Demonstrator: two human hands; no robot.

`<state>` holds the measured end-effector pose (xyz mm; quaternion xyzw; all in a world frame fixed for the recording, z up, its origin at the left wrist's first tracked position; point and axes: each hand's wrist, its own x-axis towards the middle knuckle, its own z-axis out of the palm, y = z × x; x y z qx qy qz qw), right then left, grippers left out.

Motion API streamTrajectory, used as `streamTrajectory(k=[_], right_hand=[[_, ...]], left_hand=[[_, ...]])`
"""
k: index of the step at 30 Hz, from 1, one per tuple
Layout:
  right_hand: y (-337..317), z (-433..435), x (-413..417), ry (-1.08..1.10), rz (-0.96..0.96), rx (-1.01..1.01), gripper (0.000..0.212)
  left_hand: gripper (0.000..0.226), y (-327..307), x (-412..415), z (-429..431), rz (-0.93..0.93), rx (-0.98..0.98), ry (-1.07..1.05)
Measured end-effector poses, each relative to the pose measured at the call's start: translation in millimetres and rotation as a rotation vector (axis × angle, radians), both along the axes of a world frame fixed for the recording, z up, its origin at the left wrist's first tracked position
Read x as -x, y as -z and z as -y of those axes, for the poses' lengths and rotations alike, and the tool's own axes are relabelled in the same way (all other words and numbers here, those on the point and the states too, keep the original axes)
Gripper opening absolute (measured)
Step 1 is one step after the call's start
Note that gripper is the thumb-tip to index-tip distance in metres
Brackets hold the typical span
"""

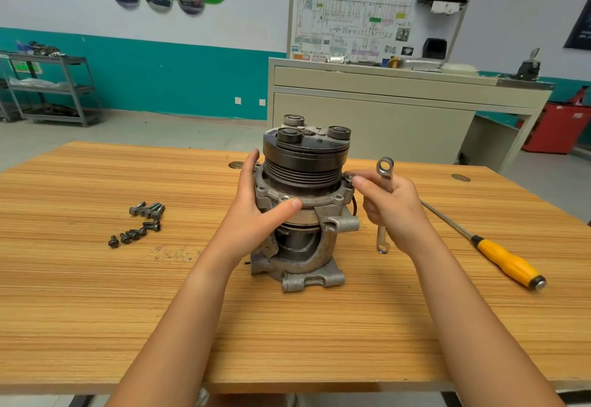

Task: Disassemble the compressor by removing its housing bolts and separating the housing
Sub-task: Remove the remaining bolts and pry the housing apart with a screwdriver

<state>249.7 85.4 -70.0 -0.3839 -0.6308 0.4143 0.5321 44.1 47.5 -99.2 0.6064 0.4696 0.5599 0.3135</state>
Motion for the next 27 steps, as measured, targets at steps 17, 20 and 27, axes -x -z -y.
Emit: streamTrajectory(k=[17, 20, 27], right_hand=[[3, 6, 8, 0.064, 0.015, -0.044, 0.019], [6, 2, 14, 0.158, -0.015, -0.092, 0.011], [6, -8, -6, -0.113, -0.190, 0.160, 0.022]], left_hand=[[0.103, 2, -2, -1, 0.042, 0.014, 0.000], [0.105, -1, -1, 1, 0.046, 0.028, 0.010], [0.065, -51, -14, 21, -0.305, -0.539, -0.283]])
